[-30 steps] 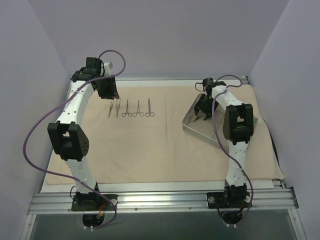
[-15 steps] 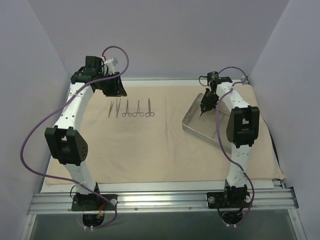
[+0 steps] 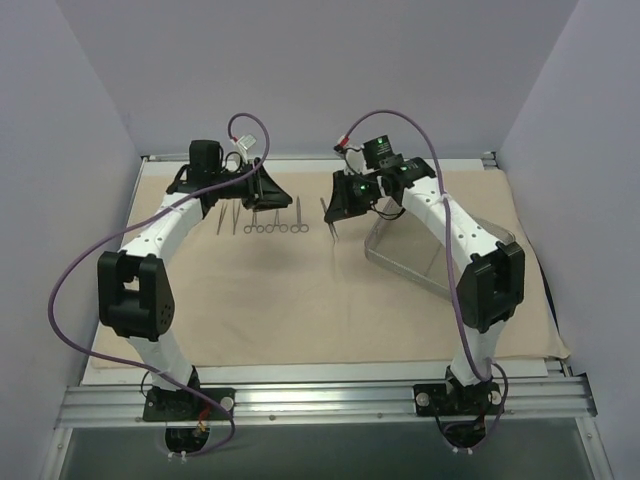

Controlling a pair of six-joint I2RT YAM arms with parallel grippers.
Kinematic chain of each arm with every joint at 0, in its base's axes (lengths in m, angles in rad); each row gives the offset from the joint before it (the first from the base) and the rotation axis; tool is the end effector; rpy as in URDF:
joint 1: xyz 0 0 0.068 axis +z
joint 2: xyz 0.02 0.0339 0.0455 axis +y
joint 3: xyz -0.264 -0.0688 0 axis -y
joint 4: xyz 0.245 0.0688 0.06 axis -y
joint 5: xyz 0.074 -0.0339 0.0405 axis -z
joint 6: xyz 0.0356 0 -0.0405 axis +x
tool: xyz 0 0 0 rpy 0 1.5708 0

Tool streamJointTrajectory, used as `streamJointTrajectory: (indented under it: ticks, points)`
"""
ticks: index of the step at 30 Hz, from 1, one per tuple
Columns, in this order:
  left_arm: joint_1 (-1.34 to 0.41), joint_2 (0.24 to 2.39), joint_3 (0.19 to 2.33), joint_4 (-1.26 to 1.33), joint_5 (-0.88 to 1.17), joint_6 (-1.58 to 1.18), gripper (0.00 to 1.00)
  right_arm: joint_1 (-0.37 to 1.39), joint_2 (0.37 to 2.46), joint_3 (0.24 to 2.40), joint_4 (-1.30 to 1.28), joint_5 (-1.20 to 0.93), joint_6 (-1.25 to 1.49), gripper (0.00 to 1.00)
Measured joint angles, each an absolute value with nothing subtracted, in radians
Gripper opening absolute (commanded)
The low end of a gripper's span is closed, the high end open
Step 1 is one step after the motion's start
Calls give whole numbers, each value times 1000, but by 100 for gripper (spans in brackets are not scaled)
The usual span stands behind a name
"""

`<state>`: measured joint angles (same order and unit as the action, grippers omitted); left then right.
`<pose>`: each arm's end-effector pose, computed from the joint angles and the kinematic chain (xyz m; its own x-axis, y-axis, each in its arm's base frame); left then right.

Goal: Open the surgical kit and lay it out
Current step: Place the medical item in the surgical kit.

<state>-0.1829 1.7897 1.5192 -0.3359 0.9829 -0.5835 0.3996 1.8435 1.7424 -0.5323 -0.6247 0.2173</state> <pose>0.3943 -0.1031 0.3101 -0.8937 -0.1454 -0.4245 0.3365 0.4085 -0.8485 0.3823 0.1841 0.3418 -0.6941 -0.1033 -0.7124 -0.6147 0.6002 0.5118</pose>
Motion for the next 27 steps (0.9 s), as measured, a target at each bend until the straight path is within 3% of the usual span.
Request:
streamJointTrajectory:
  ticks: [10, 22, 25, 27]
  points:
    - [-243, 1694, 1291, -152, 968, -903, 45, 525, 1803, 1723, -538, -487, 170, 0]
    - [-307, 1670, 1277, -139, 912, -976, 45, 633, 1791, 1745, -557, -434, 163, 0]
    - [-315, 1670, 1283, -145, 893, -976, 42, 657, 1791, 1764, -558, -428, 167, 0]
    - [-318, 1670, 1289, -148, 888, -976, 30, 669, 1791, 1774, -558, -424, 171, 0]
